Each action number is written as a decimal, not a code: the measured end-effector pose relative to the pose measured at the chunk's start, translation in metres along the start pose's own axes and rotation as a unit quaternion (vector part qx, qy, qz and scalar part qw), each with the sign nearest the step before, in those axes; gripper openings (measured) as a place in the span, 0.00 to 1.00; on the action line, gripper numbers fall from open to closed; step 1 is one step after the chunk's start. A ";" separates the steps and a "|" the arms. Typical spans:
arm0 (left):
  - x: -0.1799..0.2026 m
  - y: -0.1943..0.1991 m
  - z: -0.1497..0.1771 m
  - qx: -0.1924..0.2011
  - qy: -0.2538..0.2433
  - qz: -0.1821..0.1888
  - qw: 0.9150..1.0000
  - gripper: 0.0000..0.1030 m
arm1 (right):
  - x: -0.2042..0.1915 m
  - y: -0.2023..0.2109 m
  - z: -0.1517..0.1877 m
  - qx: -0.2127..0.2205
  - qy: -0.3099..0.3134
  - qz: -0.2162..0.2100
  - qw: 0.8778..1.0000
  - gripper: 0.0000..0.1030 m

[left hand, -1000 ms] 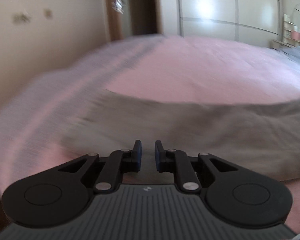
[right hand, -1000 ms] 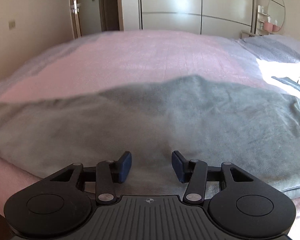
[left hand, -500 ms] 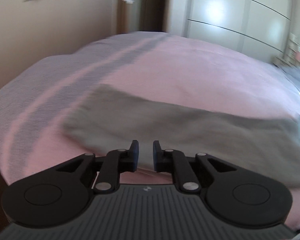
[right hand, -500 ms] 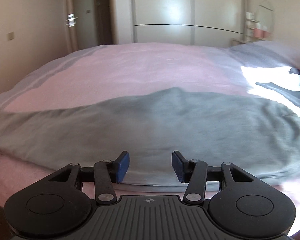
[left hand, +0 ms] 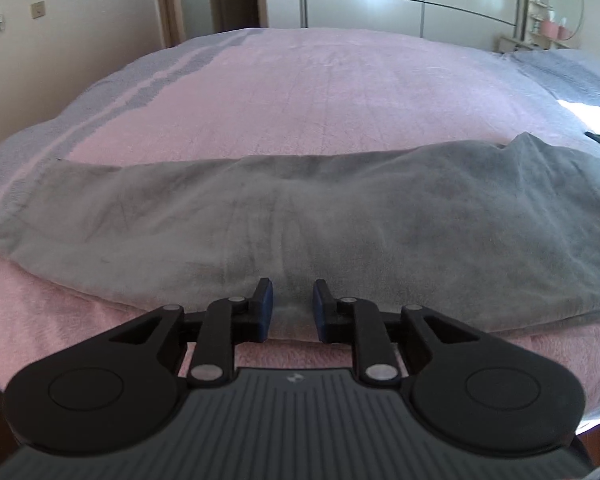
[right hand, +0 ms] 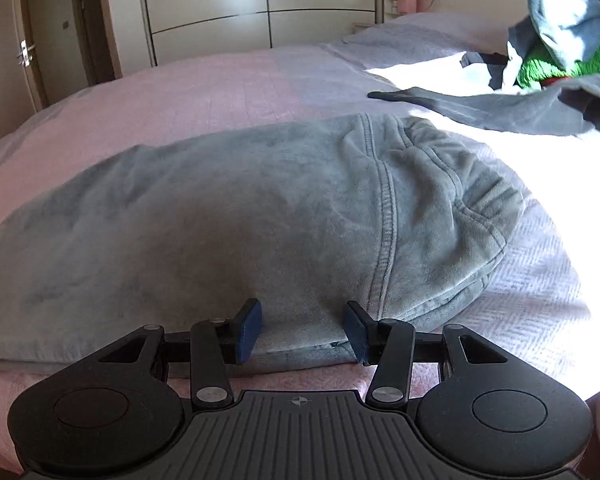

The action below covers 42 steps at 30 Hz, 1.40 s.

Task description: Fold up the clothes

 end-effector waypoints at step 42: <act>0.011 0.082 0.019 -0.039 -0.006 -0.003 0.999 0.38 | -0.045 0.065 0.035 -0.036 0.027 -0.011 0.999 0.79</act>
Point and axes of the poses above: each gripper's, at about its wrist camera, not at the fingertips, and y roughly against the way its jaws point, x to its right, z to its underside, the point moved 2 cm from there along -y, roughly the way its jaws point, and after that the axes turned 13 degrees about -y, right-handed, at the moved point
